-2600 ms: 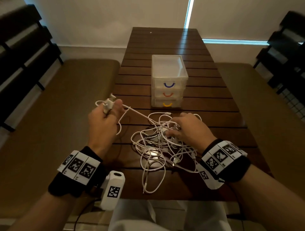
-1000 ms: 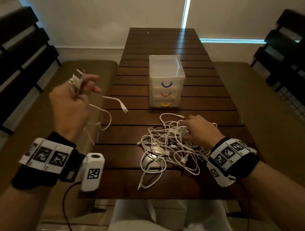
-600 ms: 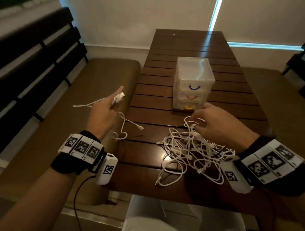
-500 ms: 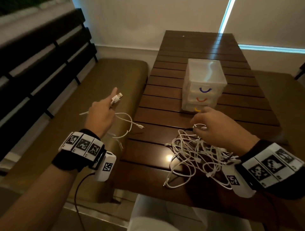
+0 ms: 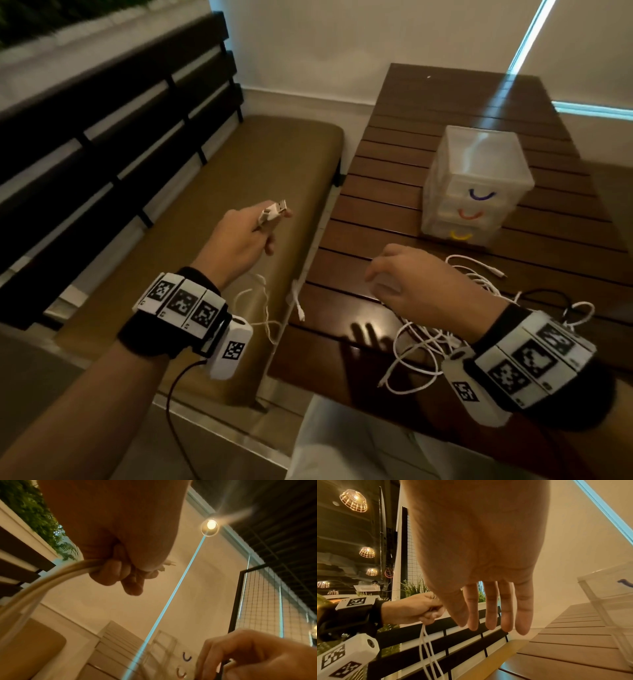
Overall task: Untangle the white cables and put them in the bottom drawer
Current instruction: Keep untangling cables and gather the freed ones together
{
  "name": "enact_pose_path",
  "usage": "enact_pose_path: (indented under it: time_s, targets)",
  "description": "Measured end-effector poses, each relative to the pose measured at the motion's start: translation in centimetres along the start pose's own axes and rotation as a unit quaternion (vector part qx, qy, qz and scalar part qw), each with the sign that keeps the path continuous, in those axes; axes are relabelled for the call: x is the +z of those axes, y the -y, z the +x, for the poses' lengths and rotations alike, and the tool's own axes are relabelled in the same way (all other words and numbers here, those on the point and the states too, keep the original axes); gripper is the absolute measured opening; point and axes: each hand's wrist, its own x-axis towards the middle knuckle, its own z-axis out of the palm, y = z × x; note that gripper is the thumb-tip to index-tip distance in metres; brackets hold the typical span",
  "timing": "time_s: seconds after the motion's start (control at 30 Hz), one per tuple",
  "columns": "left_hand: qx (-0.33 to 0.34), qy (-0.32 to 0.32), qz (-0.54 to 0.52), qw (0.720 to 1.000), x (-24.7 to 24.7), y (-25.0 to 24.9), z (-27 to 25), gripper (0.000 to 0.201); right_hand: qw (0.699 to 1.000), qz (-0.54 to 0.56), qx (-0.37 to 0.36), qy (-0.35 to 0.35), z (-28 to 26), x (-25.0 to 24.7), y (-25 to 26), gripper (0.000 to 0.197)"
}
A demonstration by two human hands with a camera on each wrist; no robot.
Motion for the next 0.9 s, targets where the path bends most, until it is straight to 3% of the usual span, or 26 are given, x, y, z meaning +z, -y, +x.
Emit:
enact_pose_path:
  time_s: [0.2,0.37,0.43,0.53,0.63,0.73,0.83,0.9]
  targets:
    - [0.055,0.064,-0.173,0.981,0.1,-3.1,-0.5,0.04,0.998,0.043,-0.023,-0.03,1.0,0.3,1.3,0.032]
    - [0.165,0.078,-0.057,0.981,1.4,-4.9,-0.5,0.048,0.987,0.141,-0.055,-0.054,2.7,-0.2,3.9,0.047]
    - [0.183,0.093,-0.038,0.978,1.8,-5.7,-0.4,0.053,0.973,0.21,-0.066,-0.066,3.2,-0.1,4.8,0.041]
    - [0.169,0.116,-0.033,0.978,1.9,-6.4,-0.3,0.051,0.935,0.332,-0.072,-0.101,3.5,0.1,5.1,0.012]
    - [0.129,0.165,-0.053,0.976,2.2,-6.7,-0.4,0.053,0.9,0.418,-0.064,-0.102,3.5,0.7,4.8,0.02]
    - [0.12,0.183,-0.076,0.973,2.7,-6.8,-0.3,0.052,0.887,0.447,-0.063,-0.101,3.7,1.6,4.5,0.038]
    - [0.123,0.185,-0.031,0.975,3.2,-6.7,0.0,0.065,0.882,0.459,-0.047,-0.096,4.1,2.2,3.8,0.026]
    - [0.099,0.183,-0.042,0.977,3.3,-7.0,0.0,0.065,0.863,0.494,-0.04,-0.097,4.1,2.4,3.6,0.021]
